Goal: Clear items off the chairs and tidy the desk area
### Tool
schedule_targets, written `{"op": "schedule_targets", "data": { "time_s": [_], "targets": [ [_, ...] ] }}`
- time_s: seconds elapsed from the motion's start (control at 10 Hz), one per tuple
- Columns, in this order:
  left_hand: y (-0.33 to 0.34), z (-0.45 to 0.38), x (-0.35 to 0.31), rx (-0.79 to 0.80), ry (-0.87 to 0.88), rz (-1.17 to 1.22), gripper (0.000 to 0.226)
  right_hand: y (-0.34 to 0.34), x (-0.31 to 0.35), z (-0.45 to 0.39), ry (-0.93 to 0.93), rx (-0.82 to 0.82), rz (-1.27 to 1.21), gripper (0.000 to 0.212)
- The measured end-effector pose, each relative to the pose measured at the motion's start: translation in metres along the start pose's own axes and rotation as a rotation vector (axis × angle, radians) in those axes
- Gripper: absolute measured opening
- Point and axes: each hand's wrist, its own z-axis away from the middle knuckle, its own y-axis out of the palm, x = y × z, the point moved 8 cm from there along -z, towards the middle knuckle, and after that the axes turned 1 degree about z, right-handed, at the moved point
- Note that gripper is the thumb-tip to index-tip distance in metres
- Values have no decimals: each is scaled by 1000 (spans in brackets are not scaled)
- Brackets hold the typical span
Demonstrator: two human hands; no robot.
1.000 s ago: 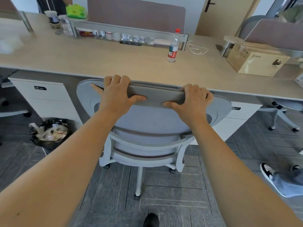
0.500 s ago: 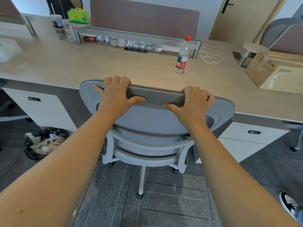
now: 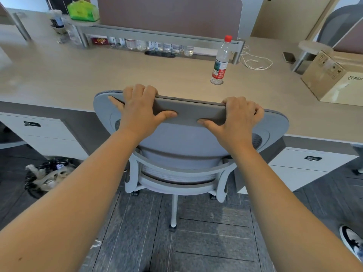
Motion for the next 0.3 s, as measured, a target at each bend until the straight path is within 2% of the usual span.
{"op": "schedule_targets", "data": {
  "time_s": [0.1,0.2,0.3],
  "targets": [
    [2,4,1,37,-7,-83,56,0,4,5,-8,34,3,62],
    [-9,17,-6,-20,74,-79,60,-4,11,15,-25,66,3,62],
    [-22,78,-14,-102,256,109,52,-34,21,52,-146,-74,-129,56]
  ]
}}
